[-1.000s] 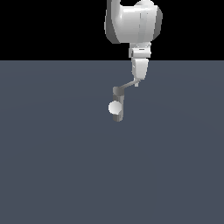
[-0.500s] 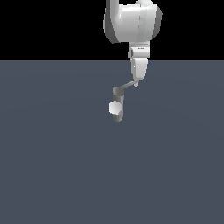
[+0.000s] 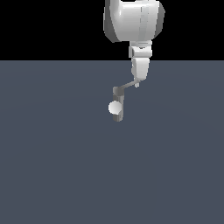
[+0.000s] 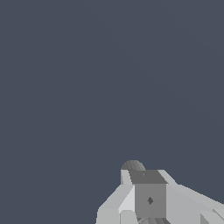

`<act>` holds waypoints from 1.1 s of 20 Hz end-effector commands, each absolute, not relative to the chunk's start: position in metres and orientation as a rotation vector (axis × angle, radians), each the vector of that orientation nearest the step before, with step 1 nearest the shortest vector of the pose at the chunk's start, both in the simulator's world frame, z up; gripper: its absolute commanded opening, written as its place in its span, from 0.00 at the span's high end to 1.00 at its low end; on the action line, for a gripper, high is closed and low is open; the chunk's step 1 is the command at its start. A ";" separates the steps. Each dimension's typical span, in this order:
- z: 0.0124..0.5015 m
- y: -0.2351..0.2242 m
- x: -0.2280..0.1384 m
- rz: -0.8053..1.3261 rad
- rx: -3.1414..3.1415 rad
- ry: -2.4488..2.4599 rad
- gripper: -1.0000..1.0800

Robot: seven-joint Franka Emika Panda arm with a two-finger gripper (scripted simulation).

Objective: Turn on the faucet by rotating a designated handle.

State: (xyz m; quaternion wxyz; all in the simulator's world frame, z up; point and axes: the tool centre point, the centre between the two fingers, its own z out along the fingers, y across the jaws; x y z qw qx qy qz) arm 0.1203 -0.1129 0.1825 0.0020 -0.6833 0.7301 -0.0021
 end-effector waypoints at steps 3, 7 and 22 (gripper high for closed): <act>0.182 -0.114 0.107 0.000 -2.145 2.295 1.00; 0.182 -0.114 0.097 0.000 -2.145 2.295 1.00; 0.194 -0.100 0.074 -0.031 -2.144 2.270 1.00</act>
